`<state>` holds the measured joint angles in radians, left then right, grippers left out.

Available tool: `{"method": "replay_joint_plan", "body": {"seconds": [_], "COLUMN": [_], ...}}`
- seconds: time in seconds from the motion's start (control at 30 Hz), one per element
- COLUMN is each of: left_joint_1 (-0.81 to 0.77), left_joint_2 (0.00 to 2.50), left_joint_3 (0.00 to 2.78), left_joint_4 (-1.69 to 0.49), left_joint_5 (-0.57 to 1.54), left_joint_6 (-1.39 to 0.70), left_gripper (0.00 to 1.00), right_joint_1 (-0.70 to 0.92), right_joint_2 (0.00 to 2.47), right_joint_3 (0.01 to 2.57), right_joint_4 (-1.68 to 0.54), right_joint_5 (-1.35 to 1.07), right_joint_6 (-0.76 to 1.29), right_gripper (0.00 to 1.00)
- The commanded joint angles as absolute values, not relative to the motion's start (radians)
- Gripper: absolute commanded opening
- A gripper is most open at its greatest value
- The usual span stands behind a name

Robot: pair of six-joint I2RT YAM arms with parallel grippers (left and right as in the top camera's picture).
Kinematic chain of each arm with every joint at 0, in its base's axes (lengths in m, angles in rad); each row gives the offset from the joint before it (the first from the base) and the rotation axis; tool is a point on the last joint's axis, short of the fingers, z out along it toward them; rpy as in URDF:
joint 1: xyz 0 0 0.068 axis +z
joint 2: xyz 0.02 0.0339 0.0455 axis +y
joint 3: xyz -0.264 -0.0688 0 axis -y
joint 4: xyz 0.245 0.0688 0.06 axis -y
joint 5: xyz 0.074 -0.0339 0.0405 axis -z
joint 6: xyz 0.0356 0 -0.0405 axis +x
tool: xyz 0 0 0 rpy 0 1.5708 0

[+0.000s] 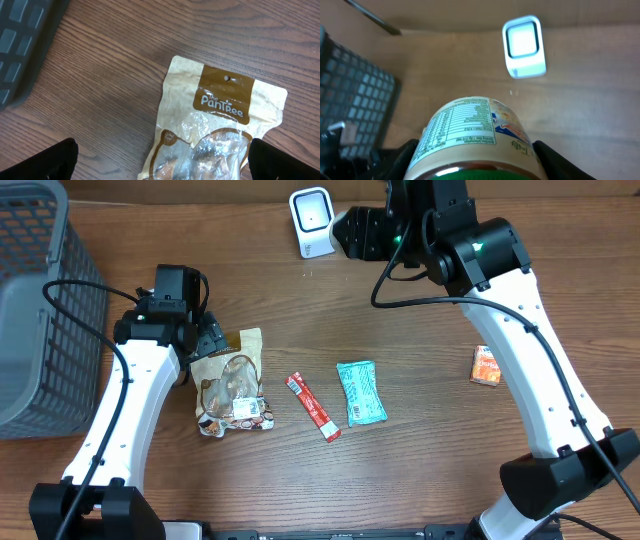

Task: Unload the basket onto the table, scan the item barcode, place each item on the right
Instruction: 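Lift the jar up to the white barcode scanner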

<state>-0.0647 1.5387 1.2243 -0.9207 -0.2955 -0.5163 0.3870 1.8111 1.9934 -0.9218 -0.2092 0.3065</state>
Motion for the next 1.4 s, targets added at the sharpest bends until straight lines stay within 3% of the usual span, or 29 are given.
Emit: {"method": "replay_joint_plan", "body": {"seconds": [0.0,0.5,0.8,1.37], "left_joint_1": [-0.066,-0.066,-0.066,-0.066], "left_joint_2": [1.518,1.518,1.518,1.518], "left_joint_3": [1.242,1.242,1.242,1.242], "left_joint_4": [-0.923,-0.923,-0.923,-0.923], "left_joint_5": [-0.295,-0.295,-0.295,-0.295], "left_joint_6": [-0.509,-0.509,-0.509,-0.509], "left_gripper": [1.00,1.00,1.00,1.00], "right_joint_1": [0.387,0.387,0.386,0.385], "right_joint_2": [1.836,2.106,2.276,2.529], "right_joint_3": [2.020,2.020,2.020,2.020], "right_joint_4": [-0.837,-0.473,-0.226,0.369], "right_joint_5": [-0.223,-0.220,-0.067,0.015], "right_joint_6": [0.305,0.306,0.306,0.310], "right_gripper": [0.04,0.04,0.04,0.04]}}
